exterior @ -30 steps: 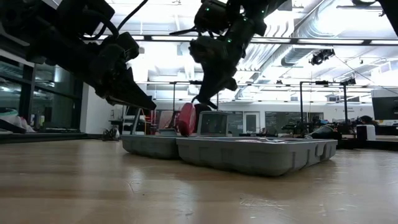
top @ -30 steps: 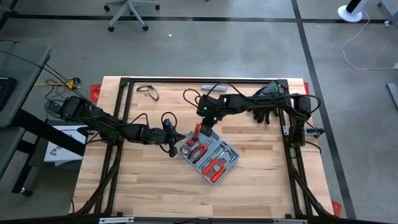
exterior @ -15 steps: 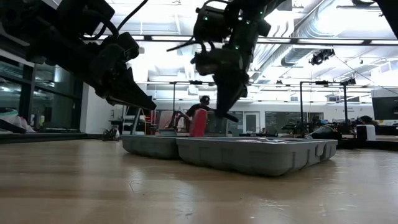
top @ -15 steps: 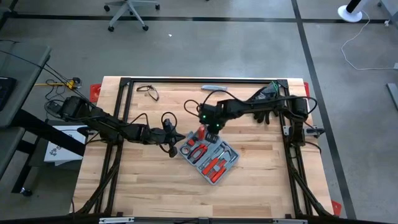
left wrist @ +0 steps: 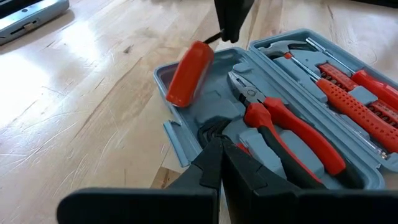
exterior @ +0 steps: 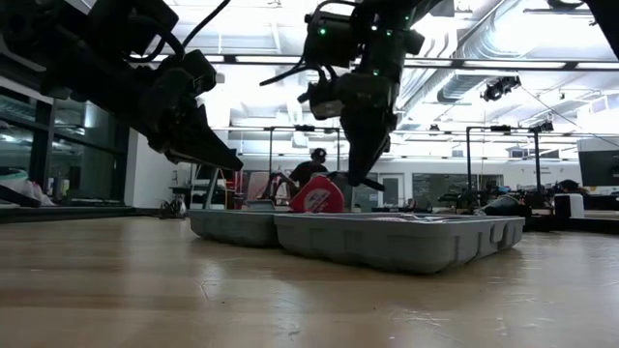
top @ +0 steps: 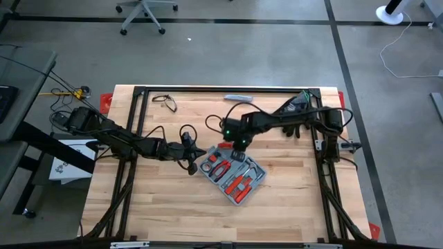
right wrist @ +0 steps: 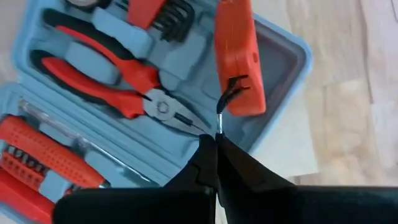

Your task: Prefit tool cases

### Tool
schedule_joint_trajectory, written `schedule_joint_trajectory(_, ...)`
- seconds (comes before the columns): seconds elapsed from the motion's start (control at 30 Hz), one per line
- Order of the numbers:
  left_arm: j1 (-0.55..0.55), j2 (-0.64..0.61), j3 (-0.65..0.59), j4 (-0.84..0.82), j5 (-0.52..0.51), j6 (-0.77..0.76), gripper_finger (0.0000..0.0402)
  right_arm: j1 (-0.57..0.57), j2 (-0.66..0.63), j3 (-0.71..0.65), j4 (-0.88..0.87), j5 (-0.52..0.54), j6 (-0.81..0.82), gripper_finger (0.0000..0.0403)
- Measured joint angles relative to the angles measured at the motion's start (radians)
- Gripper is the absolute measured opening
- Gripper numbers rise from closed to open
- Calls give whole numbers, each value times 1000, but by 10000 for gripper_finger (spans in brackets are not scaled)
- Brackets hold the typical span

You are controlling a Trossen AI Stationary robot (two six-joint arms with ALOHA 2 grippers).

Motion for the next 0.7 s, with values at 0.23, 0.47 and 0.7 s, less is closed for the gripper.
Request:
schedule_joint_trajectory(0.23, 0, 0, 0, 0, 0, 0, 0, 31, 36, 1, 32, -12, 1, 0)
schedule_joint_trajectory(0.47, -3, 0, 0, 1, 5, -2, 0, 69, 102, 1, 30, -47, -1, 0)
schedule_joint_trajectory(0.7, -3, 0, 0, 1, 6, -1, 0, 63, 79, 1, 30, -12, -4, 0)
